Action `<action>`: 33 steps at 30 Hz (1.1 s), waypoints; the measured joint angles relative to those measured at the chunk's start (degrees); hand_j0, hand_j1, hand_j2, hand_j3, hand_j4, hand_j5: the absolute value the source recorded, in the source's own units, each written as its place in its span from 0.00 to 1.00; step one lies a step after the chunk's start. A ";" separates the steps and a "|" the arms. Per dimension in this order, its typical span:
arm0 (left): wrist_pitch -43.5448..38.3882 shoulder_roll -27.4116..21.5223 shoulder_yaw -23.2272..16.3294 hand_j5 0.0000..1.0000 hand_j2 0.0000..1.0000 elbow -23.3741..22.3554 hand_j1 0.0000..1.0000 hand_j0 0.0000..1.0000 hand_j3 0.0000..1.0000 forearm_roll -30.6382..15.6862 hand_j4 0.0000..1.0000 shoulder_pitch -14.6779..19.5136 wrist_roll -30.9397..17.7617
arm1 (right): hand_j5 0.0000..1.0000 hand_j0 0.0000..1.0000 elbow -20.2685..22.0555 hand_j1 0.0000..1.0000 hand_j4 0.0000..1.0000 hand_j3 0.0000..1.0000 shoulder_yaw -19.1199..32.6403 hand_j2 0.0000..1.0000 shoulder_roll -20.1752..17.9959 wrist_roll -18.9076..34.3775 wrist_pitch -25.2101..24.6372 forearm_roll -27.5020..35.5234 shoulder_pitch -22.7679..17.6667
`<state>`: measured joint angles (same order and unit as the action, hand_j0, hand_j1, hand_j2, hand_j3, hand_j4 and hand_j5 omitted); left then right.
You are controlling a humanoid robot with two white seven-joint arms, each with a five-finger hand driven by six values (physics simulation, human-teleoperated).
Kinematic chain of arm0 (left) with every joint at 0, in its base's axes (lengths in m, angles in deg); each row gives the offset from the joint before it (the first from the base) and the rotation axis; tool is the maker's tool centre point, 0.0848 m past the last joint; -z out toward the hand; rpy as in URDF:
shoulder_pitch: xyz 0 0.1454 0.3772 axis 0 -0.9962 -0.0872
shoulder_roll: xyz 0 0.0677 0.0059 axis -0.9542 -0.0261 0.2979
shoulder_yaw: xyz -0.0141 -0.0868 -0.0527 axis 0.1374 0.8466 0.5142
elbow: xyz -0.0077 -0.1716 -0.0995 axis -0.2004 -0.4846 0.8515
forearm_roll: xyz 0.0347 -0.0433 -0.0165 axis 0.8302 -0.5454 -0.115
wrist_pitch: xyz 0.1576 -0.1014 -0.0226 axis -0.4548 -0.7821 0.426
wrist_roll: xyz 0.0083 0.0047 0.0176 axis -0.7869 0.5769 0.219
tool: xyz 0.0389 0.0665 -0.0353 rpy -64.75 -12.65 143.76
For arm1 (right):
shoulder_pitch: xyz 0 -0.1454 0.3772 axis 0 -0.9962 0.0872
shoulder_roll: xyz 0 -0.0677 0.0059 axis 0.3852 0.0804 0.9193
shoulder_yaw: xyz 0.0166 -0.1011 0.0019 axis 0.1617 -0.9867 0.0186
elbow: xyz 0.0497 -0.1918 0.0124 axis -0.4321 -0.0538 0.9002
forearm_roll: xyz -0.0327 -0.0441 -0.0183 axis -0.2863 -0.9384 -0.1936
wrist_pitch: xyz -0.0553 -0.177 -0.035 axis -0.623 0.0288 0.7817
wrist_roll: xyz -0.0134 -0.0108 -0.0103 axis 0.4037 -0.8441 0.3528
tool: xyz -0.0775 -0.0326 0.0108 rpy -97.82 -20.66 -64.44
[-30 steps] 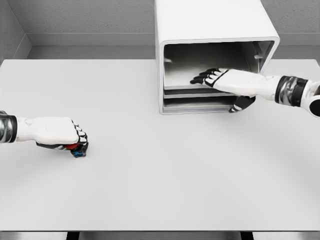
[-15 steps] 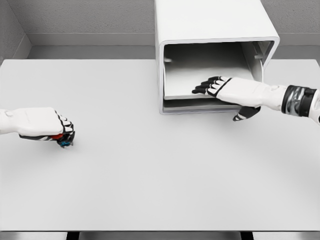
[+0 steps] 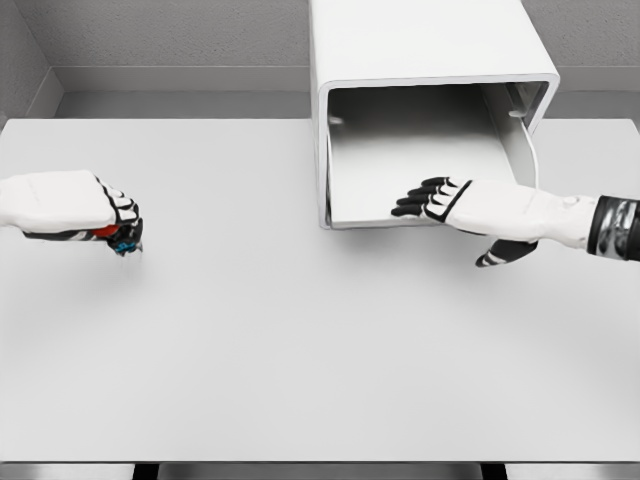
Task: Slide open multi-storey tabletop storage cabinets and put open load switch and slide close multi-storey tabletop storage cabinets
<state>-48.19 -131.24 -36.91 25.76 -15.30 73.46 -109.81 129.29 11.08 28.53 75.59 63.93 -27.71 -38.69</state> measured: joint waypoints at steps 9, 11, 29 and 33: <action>0.00 -0.09 1.68 0.36 0.36 -0.05 0.36 0.36 0.36 -5.80 0.36 4.14 0.03 | 1.00 1.00 0.20 1.00 1.00 1.00 3.08 1.00 -1.69 0.47 2.97 -1.72 -2.02; 0.00 -0.09 2.16 0.36 0.36 -0.04 0.36 0.36 0.36 -6.55 0.36 4.41 0.05 | 1.00 1.00 0.19 1.00 1.00 1.00 3.54 1.00 -1.84 0.53 3.29 -1.86 -2.11; 0.02 -0.21 2.81 0.36 0.36 0.00 0.36 0.36 0.36 -8.13 0.36 5.11 0.05 | 1.00 1.00 0.20 1.00 1.00 1.00 13.78 1.00 -6.12 0.57 8.66 2.23 -10.46; 0.05 0.05 3.18 0.36 0.36 0.45 0.36 0.36 0.36 -8.09 0.36 6.43 0.04 | 1.00 1.00 0.31 1.00 1.00 1.00 18.09 1.00 -6.99 0.60 8.38 6.14 -13.53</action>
<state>-48.15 -131.18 -33.73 26.22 -23.39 79.90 -109.78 129.60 29.17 21.54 76.18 72.31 -21.57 -52.23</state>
